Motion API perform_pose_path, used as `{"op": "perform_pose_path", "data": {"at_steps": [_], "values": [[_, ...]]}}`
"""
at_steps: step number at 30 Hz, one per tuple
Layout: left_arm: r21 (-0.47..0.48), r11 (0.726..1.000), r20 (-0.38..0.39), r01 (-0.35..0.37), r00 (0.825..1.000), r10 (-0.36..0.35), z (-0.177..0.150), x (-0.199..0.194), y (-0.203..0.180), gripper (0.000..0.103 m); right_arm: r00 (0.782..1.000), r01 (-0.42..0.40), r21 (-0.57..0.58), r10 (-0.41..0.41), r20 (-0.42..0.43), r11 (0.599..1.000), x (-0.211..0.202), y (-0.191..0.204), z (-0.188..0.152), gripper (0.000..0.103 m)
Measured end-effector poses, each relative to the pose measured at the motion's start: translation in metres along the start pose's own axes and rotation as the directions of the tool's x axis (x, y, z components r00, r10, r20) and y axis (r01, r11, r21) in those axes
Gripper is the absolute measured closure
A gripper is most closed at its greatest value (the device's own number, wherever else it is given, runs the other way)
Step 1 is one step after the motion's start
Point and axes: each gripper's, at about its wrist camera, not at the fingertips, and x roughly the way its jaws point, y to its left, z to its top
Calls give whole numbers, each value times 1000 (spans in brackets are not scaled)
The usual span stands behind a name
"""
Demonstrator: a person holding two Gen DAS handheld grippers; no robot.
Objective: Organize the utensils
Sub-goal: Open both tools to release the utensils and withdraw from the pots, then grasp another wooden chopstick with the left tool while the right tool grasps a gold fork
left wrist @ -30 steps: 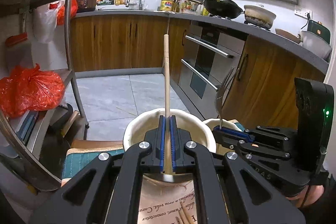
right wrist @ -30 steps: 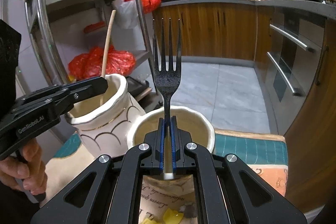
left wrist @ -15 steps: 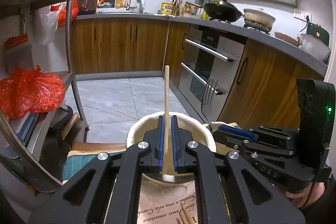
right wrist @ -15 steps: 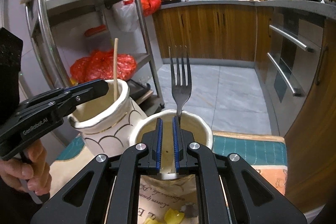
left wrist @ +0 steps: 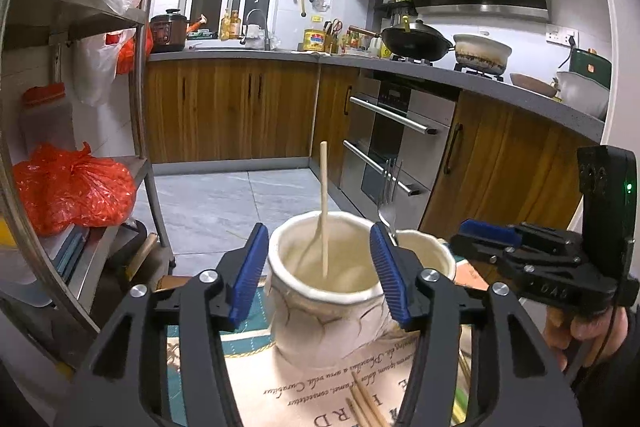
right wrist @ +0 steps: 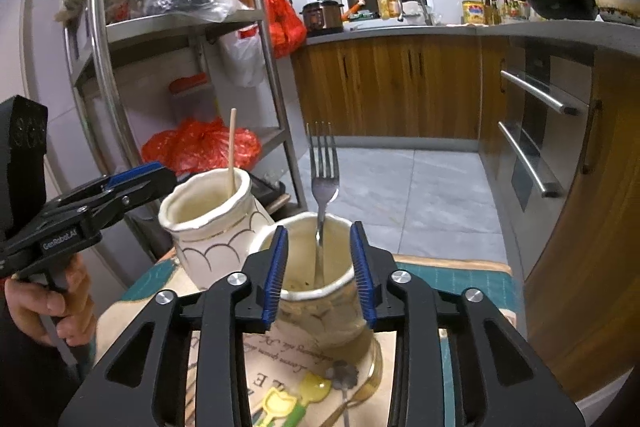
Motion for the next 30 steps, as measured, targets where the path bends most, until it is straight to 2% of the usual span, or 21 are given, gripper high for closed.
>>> {"op": "perform_pose_path", "data": {"at_steps": [2, 4, 11, 13, 23, 28, 30], "values": [[-8, 1000, -3, -2, 1000, 2, -3, -4, 4, 47, 1000, 2, 1, -2, -6, 1000, -3, -1, -4, 64], [-17, 1000, -7, -10, 1000, 10, -7, -8, 9, 45, 1000, 4, 11, -4, -6, 1000, -6, -2, -9, 54], [-22, 999, -25, -26, 999, 26, -23, -23, 15, 44, 1000, 5, 33, -4, -12, 999, -25, 1, -28, 52], [-25, 999, -38, -26, 999, 25, -28, -28, 15, 44, 1000, 6, 28, -5, -23, 1000, -28, 2, -32, 46], [-17, 1000, -110, -26, 994, 24, -55, -39, 9, 44, 994, 48, 13, -47, -99, 999, -43, -3, -58, 46], [5, 1000, -180, -13, 984, 14, -77, -38, -1, 44, 984, 89, 4, -87, -154, 996, -50, -9, -77, 46], [11, 1000, -222, -6, 975, 8, -86, -35, -5, 47, 977, 94, -8, -94, -191, 996, -49, -11, -86, 46]]}}
